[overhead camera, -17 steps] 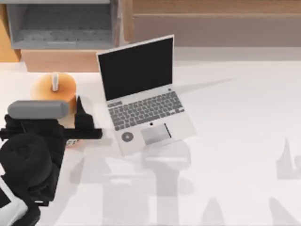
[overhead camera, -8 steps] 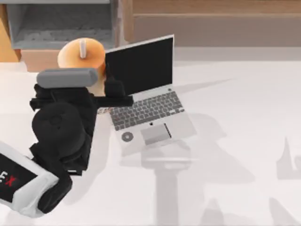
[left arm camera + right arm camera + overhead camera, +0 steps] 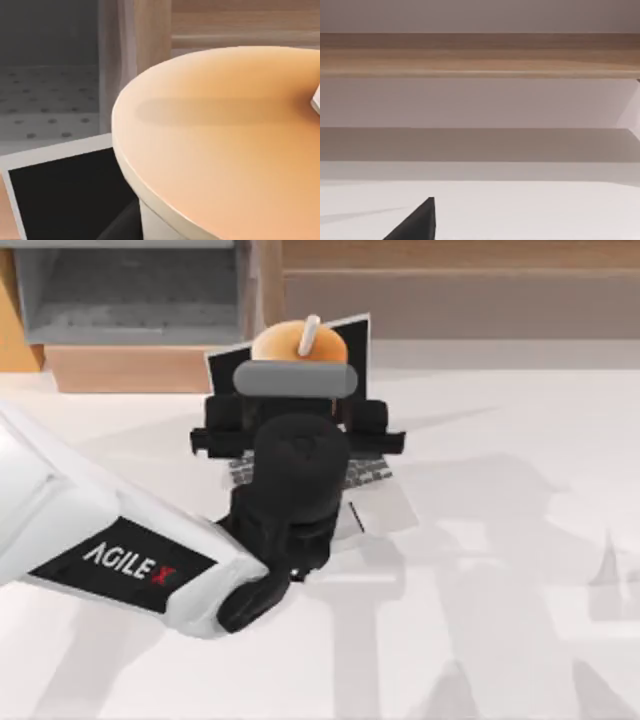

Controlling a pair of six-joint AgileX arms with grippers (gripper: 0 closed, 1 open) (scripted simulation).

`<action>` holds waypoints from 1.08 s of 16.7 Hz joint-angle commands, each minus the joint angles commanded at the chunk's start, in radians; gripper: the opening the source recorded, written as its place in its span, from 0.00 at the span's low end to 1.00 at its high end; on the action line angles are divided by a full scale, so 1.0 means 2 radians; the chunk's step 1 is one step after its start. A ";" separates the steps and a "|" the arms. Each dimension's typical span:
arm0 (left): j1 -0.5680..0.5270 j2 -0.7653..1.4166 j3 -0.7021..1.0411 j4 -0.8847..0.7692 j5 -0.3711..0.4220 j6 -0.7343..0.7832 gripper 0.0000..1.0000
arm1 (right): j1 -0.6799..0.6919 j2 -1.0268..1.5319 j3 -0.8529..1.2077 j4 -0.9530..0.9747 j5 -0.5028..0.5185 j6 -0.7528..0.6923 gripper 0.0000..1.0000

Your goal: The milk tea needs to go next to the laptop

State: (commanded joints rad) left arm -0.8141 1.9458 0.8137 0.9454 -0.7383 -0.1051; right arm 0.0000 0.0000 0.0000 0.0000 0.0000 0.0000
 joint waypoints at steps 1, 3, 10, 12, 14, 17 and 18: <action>-0.013 0.014 0.026 -0.023 -0.014 -0.002 0.00 | 0.000 0.000 0.000 0.000 0.000 0.000 1.00; -0.039 0.044 0.079 -0.064 -0.042 -0.006 0.00 | 0.000 0.000 0.000 0.000 0.000 0.000 1.00; -0.115 0.132 0.244 -0.148 -0.121 -0.033 0.00 | 0.000 0.000 0.000 0.000 0.000 0.000 1.00; -0.127 0.146 0.273 -0.155 -0.135 -0.040 0.00 | 0.000 0.000 0.000 0.000 0.000 0.000 1.00; -0.133 0.152 0.288 -0.156 -0.141 -0.045 0.00 | 0.000 0.000 0.000 0.000 0.000 0.000 1.00; -0.133 0.152 0.289 -0.157 -0.142 -0.045 0.00 | 0.000 0.000 0.000 0.000 0.000 0.000 1.00; -0.133 0.152 0.289 -0.157 -0.142 -0.045 0.00 | 0.000 0.000 0.000 0.000 0.000 0.000 1.00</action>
State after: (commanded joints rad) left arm -1.0807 2.2503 1.3922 0.6323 -1.0218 -0.1950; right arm 0.0000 0.0000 0.0000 0.0000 0.0000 0.0000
